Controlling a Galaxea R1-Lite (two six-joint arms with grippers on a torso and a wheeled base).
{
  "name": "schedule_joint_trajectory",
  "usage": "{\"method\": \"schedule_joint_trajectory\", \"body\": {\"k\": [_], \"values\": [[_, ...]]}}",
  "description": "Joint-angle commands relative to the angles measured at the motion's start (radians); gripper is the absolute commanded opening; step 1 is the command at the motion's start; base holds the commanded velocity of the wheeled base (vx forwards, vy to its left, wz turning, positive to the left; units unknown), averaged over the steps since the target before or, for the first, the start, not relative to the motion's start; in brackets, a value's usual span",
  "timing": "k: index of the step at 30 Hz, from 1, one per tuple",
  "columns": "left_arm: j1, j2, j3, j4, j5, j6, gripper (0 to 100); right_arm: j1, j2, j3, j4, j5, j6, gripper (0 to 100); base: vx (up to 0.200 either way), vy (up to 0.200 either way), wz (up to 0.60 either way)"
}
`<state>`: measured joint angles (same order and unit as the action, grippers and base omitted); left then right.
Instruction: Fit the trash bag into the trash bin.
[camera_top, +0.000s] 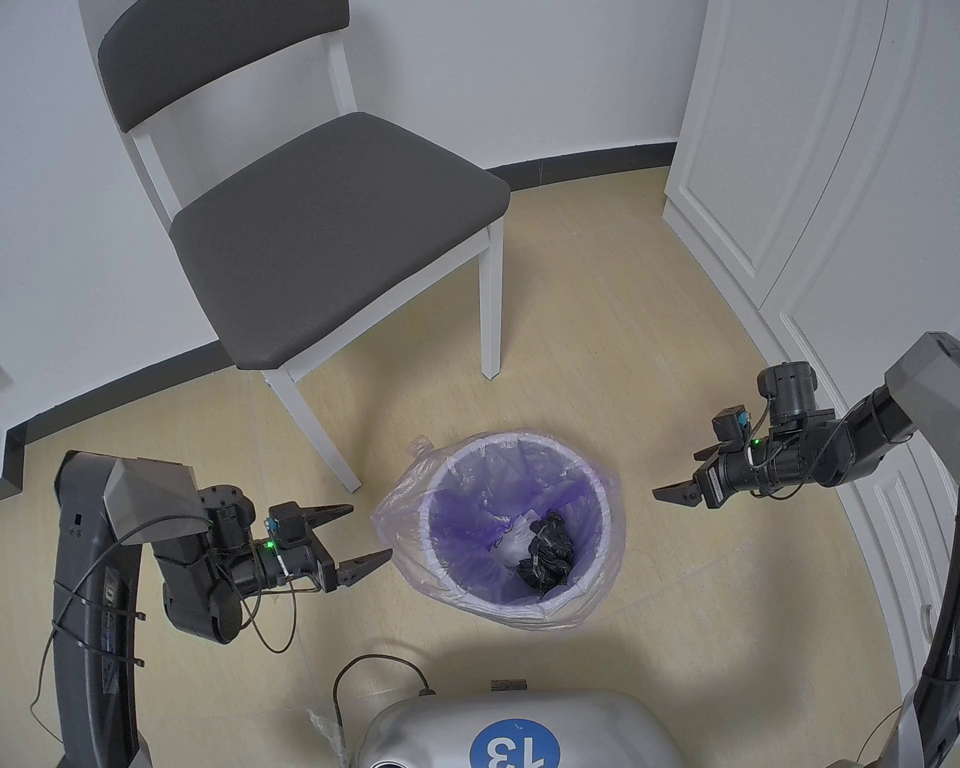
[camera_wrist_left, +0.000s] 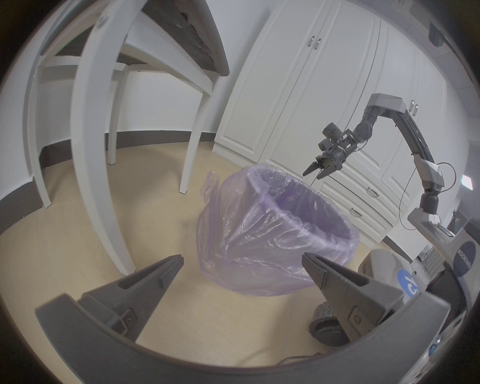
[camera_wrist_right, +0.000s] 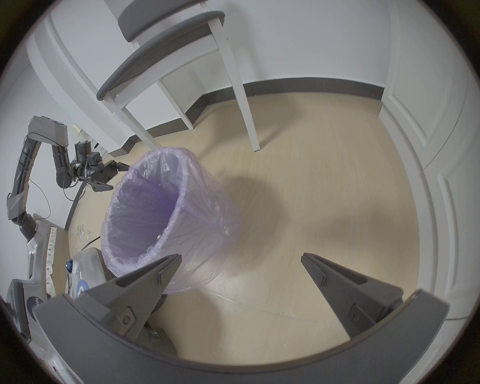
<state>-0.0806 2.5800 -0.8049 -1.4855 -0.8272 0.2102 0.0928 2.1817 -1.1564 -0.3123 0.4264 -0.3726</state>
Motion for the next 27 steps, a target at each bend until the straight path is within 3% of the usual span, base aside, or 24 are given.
{"method": "schedule_joint_trajectory", "body": {"k": [1, 3, 8, 14, 15, 27], "values": [[-0.033, 0.071, -0.079, 0.041, -0.009, 0.003, 100, -0.002, -0.03, -0.009, -0.001, 0.0, -0.005, 100, 0.0, 0.0, 0.0], [-0.036, 0.077, -0.088, 0.042, -0.02, 0.003, 100, -0.002, -0.031, -0.011, -0.001, 0.0, -0.005, 100, 0.0, 0.0, 0.0], [-0.03, 0.08, -0.109, 0.044, -0.128, -0.005, 100, -0.004, -0.033, -0.019, 0.001, 0.0, -0.005, 100, 0.0, 0.0, 0.0], [-0.025, 0.095, -0.132, 0.044, -0.142, -0.009, 100, -0.005, -0.033, -0.025, 0.004, 0.0, -0.005, 100, 0.0, 0.0, 0.0], [-0.024, 0.098, -0.132, 0.042, -0.142, -0.009, 0, -0.005, -0.033, -0.025, 0.004, 0.0, -0.005, 100, 0.0, 0.0, 0.0], [-0.018, 0.109, -0.177, 0.044, -0.142, -0.022, 0, -0.008, -0.028, -0.026, 0.002, -0.001, -0.005, 100, 0.0, 0.0, 0.0]]}}
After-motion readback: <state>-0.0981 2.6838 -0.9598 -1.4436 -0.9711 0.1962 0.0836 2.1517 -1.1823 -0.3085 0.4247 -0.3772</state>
